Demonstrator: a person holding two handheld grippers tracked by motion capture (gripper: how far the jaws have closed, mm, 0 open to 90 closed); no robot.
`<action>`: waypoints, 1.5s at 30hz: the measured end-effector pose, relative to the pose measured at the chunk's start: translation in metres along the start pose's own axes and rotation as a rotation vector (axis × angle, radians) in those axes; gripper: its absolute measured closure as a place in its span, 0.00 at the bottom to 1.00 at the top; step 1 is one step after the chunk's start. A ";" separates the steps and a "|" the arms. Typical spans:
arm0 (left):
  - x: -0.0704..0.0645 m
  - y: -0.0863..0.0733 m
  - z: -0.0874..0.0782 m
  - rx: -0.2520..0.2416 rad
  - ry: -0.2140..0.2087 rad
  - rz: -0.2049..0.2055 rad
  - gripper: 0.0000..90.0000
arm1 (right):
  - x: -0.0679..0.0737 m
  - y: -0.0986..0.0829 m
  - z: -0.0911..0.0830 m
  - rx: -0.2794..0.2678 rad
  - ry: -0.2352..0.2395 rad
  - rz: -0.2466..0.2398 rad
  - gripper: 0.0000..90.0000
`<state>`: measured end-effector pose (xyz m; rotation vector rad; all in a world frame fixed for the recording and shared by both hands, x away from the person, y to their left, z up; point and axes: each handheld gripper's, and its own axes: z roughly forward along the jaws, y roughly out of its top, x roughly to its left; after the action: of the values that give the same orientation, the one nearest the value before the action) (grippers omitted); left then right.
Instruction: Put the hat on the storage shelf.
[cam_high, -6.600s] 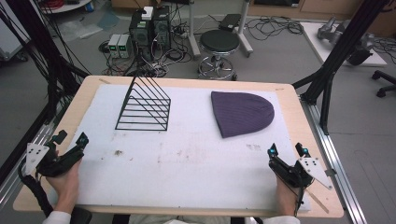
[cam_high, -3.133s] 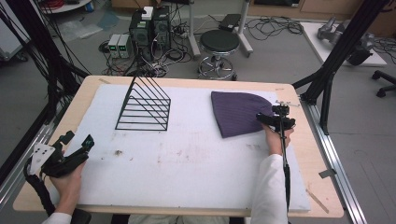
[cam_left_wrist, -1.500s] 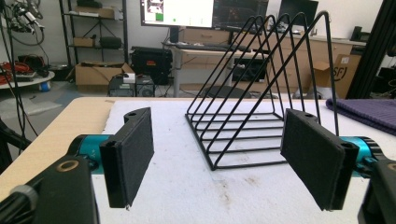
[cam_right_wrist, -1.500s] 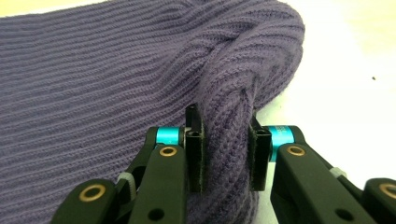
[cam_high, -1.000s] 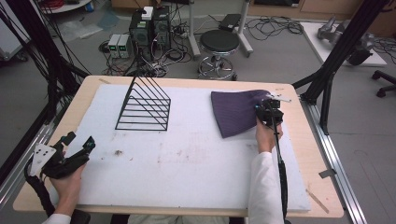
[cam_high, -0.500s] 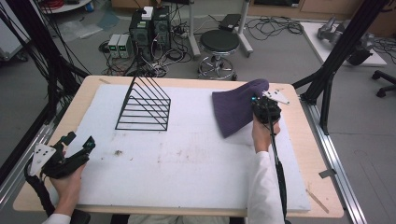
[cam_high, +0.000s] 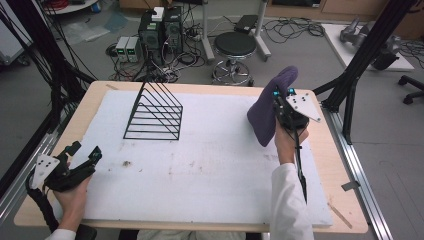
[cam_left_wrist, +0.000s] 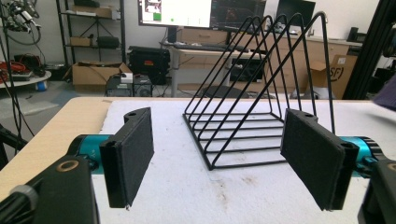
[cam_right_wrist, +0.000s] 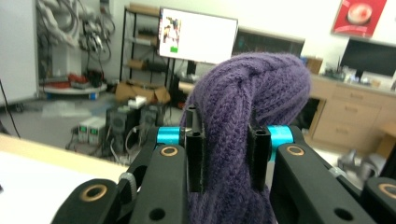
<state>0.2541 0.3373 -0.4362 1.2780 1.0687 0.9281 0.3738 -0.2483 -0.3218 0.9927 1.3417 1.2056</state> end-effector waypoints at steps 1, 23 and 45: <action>0.000 0.000 0.000 0.001 -0.001 0.002 0.29 | 0.000 0.003 -0.003 -0.010 0.006 0.007 0.84; 0.000 0.000 0.000 0.001 -0.019 0.002 0.29 | 0.058 0.080 -0.059 -0.292 0.299 -0.076 0.84; -0.028 0.049 0.020 -0.039 -0.281 0.025 0.28 | 0.094 0.087 -0.081 -0.348 0.457 -0.108 0.83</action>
<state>0.2679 0.3091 -0.3849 1.3460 0.8133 0.7575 0.2765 -0.1536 -0.2544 0.4037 1.4413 1.5767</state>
